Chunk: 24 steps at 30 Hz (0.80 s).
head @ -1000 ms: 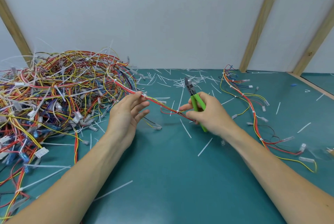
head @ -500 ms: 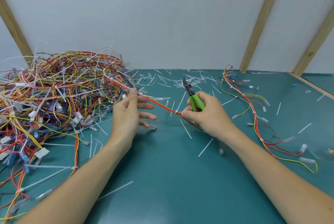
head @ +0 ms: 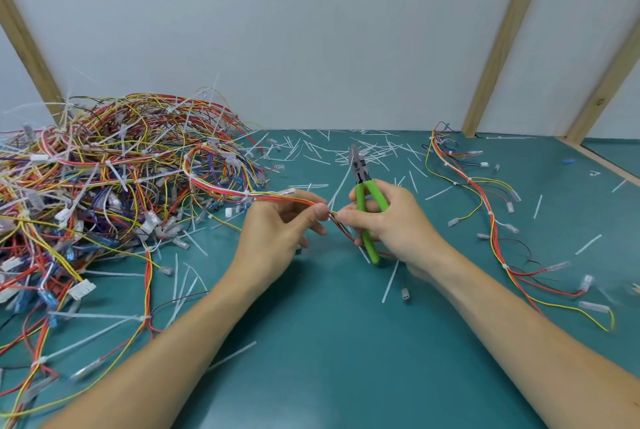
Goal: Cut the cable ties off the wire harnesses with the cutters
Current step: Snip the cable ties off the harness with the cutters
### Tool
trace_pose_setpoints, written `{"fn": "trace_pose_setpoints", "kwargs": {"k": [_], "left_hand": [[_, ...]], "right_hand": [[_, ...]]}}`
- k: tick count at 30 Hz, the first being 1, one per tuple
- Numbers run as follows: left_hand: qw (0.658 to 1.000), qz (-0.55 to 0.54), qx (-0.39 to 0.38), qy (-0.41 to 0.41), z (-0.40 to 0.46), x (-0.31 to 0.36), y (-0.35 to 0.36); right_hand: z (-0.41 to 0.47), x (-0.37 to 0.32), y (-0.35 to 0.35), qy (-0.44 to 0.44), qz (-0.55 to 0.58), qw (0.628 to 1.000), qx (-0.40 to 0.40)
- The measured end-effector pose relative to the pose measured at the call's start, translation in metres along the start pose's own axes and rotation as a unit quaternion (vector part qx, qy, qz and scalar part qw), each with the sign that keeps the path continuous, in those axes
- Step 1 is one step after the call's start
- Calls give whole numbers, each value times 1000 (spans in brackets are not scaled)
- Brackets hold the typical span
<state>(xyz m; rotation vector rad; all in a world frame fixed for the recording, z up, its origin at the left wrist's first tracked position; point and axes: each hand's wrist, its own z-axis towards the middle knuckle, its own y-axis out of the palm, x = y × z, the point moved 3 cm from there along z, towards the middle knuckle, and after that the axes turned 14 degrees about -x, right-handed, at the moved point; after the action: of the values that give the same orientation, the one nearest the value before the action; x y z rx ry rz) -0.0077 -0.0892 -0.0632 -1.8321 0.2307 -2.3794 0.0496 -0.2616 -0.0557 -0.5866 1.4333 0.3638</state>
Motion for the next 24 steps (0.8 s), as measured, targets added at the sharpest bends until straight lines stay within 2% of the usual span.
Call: {"fn": "trace_pose_setpoints", "kwargs": {"k": [3, 6, 9, 14, 17, 19, 24], "left_hand": [[999, -35, 16, -17, 1, -2, -3], [997, -44, 48, -29, 1, -3, -7], [997, -50, 48, -22, 1, -2, -5], [997, -53, 62, -4, 1, 0, -7], [997, -41, 60, -16, 2, -1, -8], [998, -35, 55, -23, 1, -3, -7], [998, -16, 54, -20, 2, -3, -5]], "right_hand": [[-1, -6, -3, -29, -33, 999, 8], [-5, -11, -9, -64, -152, 985, 43], [-7, -11, -11, -73, -239, 966, 68], [-8, -11, -18, -66, -392, 913, 86], [-9, -15, -21, -91, -471, 870, 110], [-10, -18, -23, -102, -496, 855, 114], [-9, -19, -26, -96, -510, 847, 112]]}}
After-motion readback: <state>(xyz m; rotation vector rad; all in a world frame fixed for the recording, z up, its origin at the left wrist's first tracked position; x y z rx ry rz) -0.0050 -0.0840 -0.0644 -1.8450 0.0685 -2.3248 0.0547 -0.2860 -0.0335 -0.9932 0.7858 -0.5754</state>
